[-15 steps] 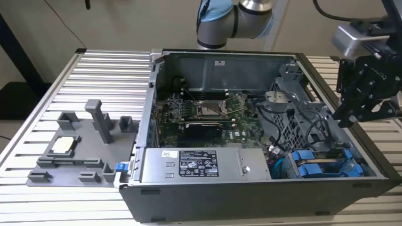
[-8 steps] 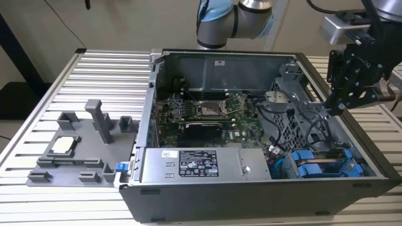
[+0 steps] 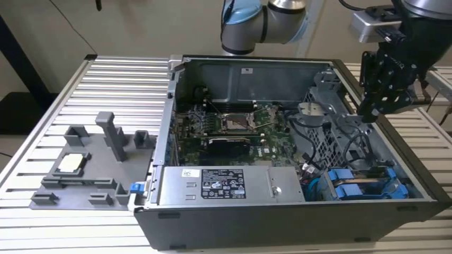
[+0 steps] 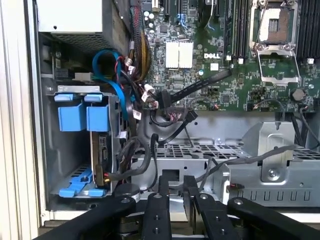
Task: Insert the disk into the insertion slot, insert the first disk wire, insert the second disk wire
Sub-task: 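Insert the first disk wire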
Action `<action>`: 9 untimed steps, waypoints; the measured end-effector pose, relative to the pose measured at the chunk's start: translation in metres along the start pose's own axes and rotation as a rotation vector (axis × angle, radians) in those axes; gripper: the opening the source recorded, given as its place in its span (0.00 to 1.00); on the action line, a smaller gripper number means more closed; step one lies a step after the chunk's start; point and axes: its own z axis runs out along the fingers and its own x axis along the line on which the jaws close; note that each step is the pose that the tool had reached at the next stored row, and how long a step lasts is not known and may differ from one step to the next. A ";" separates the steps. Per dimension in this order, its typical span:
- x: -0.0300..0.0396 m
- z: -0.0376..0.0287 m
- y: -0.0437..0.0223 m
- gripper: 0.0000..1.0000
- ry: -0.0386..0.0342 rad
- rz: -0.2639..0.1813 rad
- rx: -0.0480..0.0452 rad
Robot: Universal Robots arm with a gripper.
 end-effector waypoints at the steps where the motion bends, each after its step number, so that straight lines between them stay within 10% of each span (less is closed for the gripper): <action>1: 0.0002 0.0000 0.0018 0.27 0.0000 0.000 0.0005; 9: 0.0033 -0.0006 0.0199 0.27 -0.0006 -0.012 0.0042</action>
